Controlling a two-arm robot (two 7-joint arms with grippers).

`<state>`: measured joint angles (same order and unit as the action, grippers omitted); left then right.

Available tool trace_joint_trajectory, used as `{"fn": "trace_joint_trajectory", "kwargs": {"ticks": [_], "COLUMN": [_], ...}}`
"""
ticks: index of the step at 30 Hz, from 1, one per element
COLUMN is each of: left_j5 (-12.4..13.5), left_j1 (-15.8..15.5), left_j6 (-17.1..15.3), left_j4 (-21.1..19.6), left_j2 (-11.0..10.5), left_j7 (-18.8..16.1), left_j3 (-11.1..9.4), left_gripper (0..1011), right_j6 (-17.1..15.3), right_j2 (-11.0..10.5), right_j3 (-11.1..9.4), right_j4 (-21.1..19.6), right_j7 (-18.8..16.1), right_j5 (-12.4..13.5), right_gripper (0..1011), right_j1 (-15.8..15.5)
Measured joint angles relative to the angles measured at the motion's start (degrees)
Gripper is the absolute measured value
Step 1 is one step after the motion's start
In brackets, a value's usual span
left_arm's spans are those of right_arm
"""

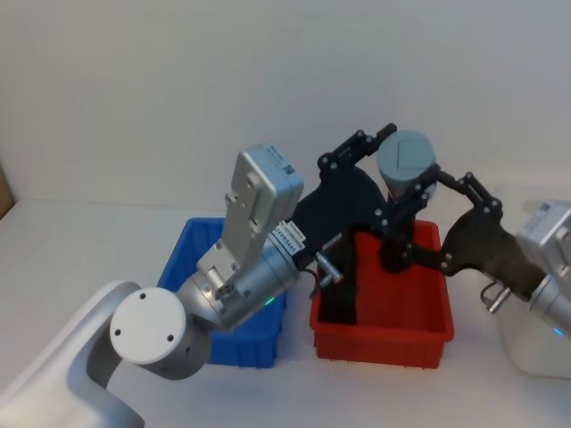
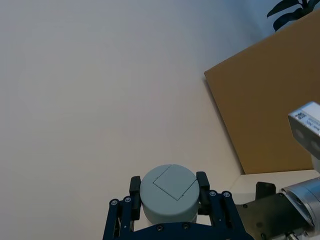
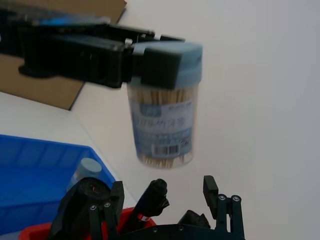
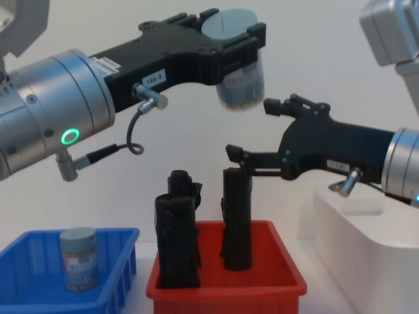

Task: Pick the cotton swabs from the blue box and place them into the white box.

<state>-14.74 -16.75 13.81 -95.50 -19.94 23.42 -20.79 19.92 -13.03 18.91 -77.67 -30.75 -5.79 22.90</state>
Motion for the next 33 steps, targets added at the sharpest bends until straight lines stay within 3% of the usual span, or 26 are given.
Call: {"fn": "trace_joint_trajectory", "kwargs": {"ticks": [16, 33], "left_j5": [-0.3, 0.6], "left_j1": [-0.2, -0.9], "left_j6": [-0.8, -1.2], "left_j4": [1.7, 2.9], "left_j2": [0.7, 1.5], "left_j7": [0.3, -0.1], "left_j3": [-0.4, -0.7], "left_gripper": [670, 670], "right_j6": [-1.7, -3.2], "right_j2": [-0.6, -1.0], "right_j3": [-0.3, 0.0], "right_j4": [-3.5, -5.3], "right_j7": [0.5, -0.1], "right_j5": [2.1, 2.5], "right_gripper": [1001, 1001], "right_j1": [-0.3, -0.4]}}
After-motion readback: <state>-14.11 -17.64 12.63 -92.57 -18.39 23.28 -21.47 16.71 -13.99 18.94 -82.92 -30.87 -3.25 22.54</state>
